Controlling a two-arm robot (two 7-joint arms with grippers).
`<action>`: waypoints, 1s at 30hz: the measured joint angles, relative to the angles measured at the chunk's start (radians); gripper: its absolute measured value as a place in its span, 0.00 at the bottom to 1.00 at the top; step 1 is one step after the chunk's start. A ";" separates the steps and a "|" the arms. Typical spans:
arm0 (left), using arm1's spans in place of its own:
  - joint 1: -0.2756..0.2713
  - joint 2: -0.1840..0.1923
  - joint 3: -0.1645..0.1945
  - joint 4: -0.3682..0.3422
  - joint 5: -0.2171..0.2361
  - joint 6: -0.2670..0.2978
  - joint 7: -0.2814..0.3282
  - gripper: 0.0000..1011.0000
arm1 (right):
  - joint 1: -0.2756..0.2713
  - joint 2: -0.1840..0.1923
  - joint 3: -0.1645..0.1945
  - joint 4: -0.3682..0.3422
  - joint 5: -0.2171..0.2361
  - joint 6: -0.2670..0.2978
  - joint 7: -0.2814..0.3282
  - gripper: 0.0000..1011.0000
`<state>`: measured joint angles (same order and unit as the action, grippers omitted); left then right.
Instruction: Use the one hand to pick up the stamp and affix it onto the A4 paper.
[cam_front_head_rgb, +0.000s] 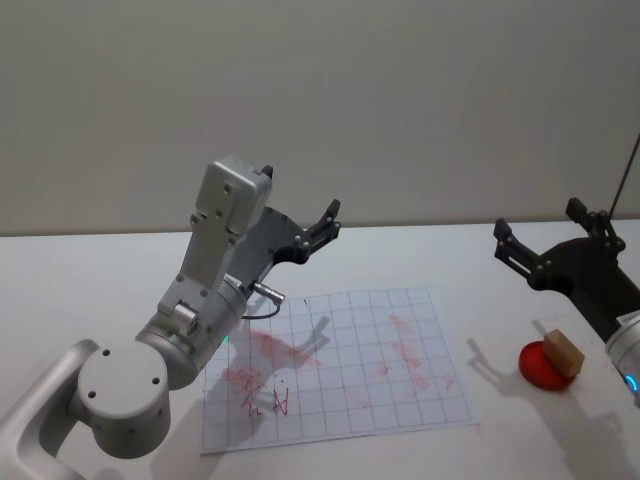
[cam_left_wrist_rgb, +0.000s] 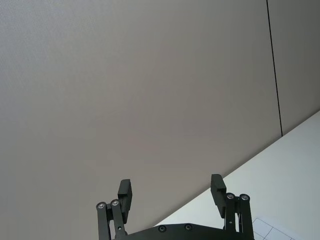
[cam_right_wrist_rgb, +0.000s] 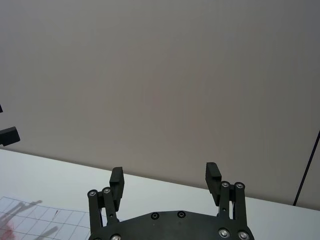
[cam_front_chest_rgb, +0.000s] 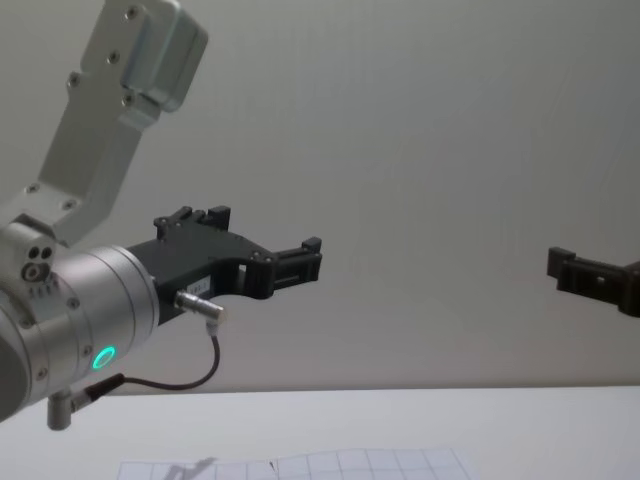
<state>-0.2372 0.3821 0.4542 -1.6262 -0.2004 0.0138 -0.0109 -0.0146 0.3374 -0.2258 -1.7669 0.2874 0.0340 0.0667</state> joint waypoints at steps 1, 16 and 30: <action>0.000 0.000 0.000 0.000 0.000 0.000 0.000 0.99 | 0.000 0.000 0.000 0.000 0.000 0.000 0.000 0.99; 0.000 0.000 0.000 0.000 0.000 0.000 0.000 0.99 | 0.000 0.000 0.000 0.000 0.000 0.000 0.000 0.99; 0.000 0.000 0.000 0.000 0.000 0.000 0.000 0.99 | 0.000 0.000 0.000 0.000 0.000 0.000 0.000 0.99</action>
<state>-0.2372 0.3821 0.4542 -1.6262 -0.2004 0.0138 -0.0109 -0.0146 0.3374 -0.2258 -1.7668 0.2873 0.0340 0.0668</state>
